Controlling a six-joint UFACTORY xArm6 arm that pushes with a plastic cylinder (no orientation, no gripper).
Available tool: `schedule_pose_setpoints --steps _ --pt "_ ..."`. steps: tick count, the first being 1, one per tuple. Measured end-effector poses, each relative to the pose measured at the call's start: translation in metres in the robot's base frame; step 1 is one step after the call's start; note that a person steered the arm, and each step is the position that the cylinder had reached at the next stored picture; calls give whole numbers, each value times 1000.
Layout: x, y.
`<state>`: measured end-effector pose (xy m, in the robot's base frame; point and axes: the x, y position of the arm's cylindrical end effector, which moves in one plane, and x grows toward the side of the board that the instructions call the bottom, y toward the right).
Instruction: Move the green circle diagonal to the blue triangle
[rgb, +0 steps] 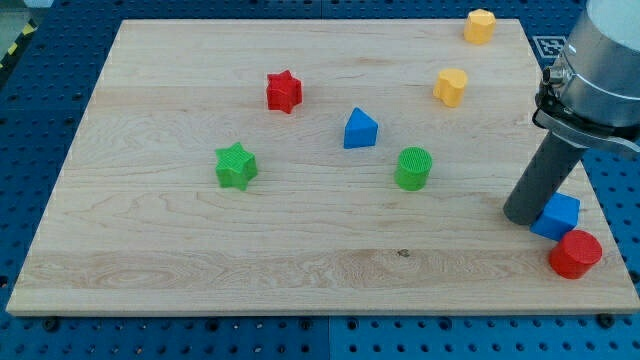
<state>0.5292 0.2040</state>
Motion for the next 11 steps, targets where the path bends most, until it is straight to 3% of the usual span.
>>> schedule_pose_setpoints --steps 2,3,7,11 --pt "-5 -136" --pt "-51 -161" --pt "-42 -106" --pt "-45 -96"
